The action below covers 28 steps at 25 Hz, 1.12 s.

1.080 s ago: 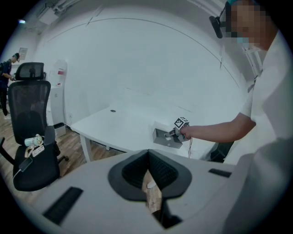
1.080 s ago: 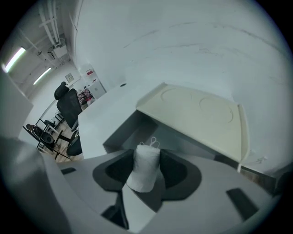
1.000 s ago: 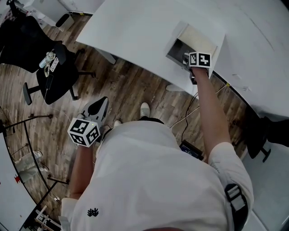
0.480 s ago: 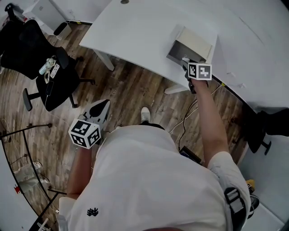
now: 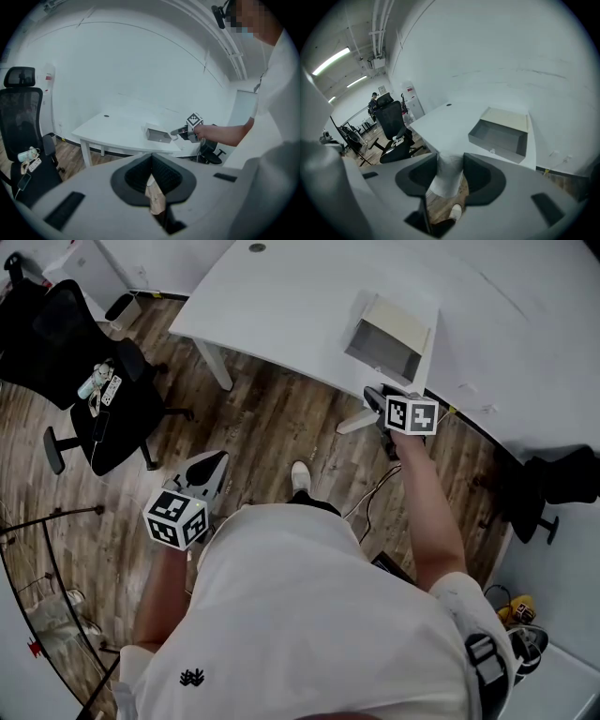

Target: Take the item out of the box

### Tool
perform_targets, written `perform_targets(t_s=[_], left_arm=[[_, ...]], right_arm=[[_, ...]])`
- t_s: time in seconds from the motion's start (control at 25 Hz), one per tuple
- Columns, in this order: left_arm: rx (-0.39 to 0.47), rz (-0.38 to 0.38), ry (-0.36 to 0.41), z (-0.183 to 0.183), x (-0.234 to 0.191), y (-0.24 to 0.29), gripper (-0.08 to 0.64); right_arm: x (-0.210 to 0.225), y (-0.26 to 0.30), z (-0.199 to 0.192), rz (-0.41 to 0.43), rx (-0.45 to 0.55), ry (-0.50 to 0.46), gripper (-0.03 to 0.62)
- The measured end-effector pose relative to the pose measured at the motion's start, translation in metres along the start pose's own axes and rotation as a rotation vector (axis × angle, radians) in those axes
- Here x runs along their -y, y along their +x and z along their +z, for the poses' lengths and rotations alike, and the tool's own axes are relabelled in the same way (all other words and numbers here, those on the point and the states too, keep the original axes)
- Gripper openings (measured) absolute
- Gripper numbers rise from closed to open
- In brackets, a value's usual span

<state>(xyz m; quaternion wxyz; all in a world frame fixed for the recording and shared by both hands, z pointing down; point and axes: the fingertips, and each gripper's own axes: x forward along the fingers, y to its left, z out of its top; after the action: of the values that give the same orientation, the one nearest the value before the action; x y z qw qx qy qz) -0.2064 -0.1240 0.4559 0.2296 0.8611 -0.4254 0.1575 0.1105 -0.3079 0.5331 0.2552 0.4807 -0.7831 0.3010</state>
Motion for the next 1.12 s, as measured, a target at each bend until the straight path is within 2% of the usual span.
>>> perform_targets(t_s=[0.28,0.6,1.12], left_arm=[[0.015,-0.041,-0.006,-0.01,0.002,-0.02,0.006],[0.014,-0.053,-0.023,-0.025,-0.007,-0.042,0.006],[0.003,-0.096,-0.029,-0.049,-0.004,-0.064,0.006]], right_arm=[[-0.051,-0.031,-0.022,0.033,0.04,-0.012,0.179],[-0.112,-0.059,-0.052,0.089,0.084,0.001,0.179],[-0.189,-0.093,-0.103,0.15,0.07,-0.037,0.179]])
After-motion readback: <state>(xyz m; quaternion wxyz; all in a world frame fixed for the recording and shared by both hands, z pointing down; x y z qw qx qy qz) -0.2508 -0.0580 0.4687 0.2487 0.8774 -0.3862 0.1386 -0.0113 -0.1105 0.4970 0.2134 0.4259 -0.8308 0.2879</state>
